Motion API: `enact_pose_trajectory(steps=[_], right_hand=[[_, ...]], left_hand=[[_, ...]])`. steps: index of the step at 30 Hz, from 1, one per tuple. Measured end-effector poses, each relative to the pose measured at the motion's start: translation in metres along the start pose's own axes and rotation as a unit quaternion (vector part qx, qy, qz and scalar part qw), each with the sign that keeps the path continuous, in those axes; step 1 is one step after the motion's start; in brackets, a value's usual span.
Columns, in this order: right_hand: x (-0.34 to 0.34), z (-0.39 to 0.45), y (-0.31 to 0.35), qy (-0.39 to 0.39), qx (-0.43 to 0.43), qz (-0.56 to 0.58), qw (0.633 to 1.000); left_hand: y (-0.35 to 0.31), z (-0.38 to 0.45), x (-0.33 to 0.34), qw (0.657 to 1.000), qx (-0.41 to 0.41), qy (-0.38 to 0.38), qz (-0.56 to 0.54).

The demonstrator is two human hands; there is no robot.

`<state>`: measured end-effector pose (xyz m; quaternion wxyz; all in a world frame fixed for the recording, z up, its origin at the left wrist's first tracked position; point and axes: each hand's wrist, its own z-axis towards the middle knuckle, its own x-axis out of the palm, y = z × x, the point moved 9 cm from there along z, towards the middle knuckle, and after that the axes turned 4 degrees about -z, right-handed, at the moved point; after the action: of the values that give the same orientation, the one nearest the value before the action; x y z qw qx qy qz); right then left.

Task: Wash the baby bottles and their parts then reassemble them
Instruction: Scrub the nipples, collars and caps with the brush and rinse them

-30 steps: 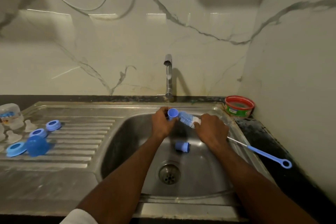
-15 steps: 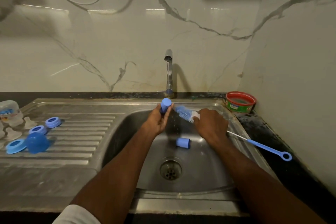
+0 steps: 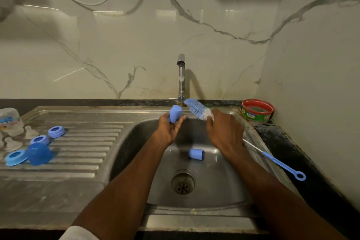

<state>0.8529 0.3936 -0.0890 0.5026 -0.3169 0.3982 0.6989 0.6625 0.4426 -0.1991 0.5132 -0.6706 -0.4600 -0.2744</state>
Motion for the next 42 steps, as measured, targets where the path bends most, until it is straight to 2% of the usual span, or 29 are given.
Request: enact_pose_trajectory(steps=[4, 7, 11, 15, 18, 23, 27, 29, 31, 34, 35, 39, 41, 42], right_hand=[[0.009, -0.002, 0.028, 0.022, -0.04, 0.003, 0.999], [0.011, 0.003, 0.039, 0.029, -0.034, -0.005, 0.999], [0.009, 0.008, 0.026, 0.042, 0.006, -0.02, 0.999], [0.01, 0.003, 0.017, 0.05, -0.006, -0.039, 0.998], [0.01, -0.003, 0.025, 0.052, -0.029, -0.046, 0.997], [0.009, 0.01, 0.024, 0.052, 0.005, 0.017, 0.998], [0.007, 0.003, 0.029, 0.062, -0.023, -0.009, 0.998], [0.008, -0.007, 0.033, 0.075, -0.056, -0.05, 0.994], [0.007, -0.008, 0.03, 0.082, -0.05, -0.056, 0.994], [0.007, 0.0, 0.034, 0.074, -0.037, -0.031, 0.996], [0.008, 0.002, 0.037, 0.075, -0.038, -0.02, 0.996], [0.008, 0.003, 0.036, 0.064, -0.046, -0.013, 0.997], [0.013, -0.001, 0.037, 0.077, -0.067, -0.019, 0.995], [0.014, -0.002, 0.039, 0.081, -0.069, -0.016, 0.994]], left_hand=[[0.001, -0.005, 0.007, 1.0, -0.004, 0.019, -0.008], [0.003, -0.012, 0.013, 0.999, -0.001, 0.028, 0.038], [-0.001, -0.012, 0.011, 0.992, 0.038, 0.03, 0.116], [-0.004, -0.01, 0.015, 0.985, 0.075, 0.044, 0.151], [0.004, -0.011, 0.015, 0.985, 0.06, 0.05, 0.156], [0.019, -0.016, 0.014, 0.981, 0.01, 0.051, 0.188], [-0.007, -0.004, -0.001, 0.956, 0.121, -0.001, 0.267], [-0.017, 0.0, -0.004, 0.939, 0.157, 0.004, 0.305], [-0.015, -0.002, 0.004, 0.929, 0.156, 0.052, 0.33], [-0.006, -0.009, 0.022, 0.887, 0.192, 0.126, 0.4], [-0.01, -0.012, 0.025, 0.881, 0.219, 0.11, 0.404], [-0.05, -0.016, 0.001, 0.905, 0.278, -0.031, 0.321], [-0.059, -0.016, 0.0, 0.881, 0.289, -0.029, 0.373], [-0.054, -0.015, 0.006, 0.863, 0.29, 0.0, 0.414]])
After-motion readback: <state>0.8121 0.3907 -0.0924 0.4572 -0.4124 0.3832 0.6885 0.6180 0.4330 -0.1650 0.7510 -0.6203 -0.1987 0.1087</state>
